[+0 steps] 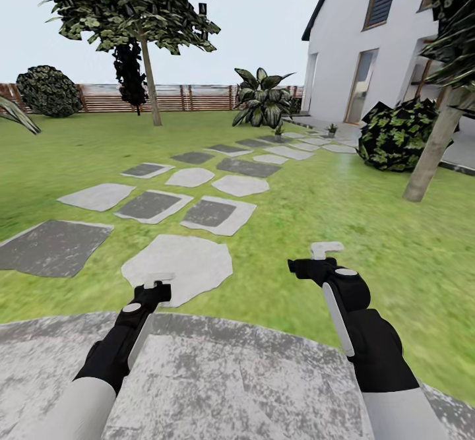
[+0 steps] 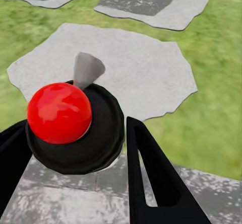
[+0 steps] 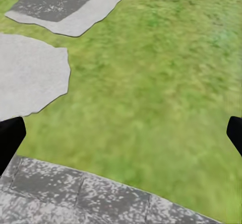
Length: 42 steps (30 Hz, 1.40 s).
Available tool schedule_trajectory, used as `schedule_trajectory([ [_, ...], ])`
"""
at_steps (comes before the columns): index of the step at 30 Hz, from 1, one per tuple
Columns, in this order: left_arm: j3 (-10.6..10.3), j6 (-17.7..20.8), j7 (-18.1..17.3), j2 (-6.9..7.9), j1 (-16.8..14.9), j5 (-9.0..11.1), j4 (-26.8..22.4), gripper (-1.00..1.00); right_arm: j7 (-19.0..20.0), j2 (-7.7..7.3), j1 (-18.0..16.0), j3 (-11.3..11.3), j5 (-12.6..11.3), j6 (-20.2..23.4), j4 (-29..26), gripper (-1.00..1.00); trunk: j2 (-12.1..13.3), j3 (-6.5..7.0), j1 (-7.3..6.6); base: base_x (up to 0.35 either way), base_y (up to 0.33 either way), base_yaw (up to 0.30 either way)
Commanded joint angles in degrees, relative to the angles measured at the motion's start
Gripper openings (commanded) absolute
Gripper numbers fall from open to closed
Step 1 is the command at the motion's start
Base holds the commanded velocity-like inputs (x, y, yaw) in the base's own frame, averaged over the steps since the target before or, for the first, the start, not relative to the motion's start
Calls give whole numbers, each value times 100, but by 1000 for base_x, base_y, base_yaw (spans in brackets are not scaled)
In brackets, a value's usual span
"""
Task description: Pick up the pesticide atomizer in the garden and spray insectifuge to fully cover both potted plants in the garden.
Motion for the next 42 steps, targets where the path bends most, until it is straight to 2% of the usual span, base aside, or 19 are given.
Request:
schedule_trajectory([
  [1,2,32,15,-2,-1,13,-10,-100,-37,0,-4,6,-14,27,-5,100,-2,-6,2,347,0,0],
  [28,26,32,6,4,-3,51,-2,-100,-39,-3,-4,-25,-13,27,-7,100,-2,-6,2,347,0,-3],
  [42,7,47,6,8,-1,45,-28,-100,-39,-2,-4,-24,-14,27,-12,100,-2,-6,2,347,0,-145],
])
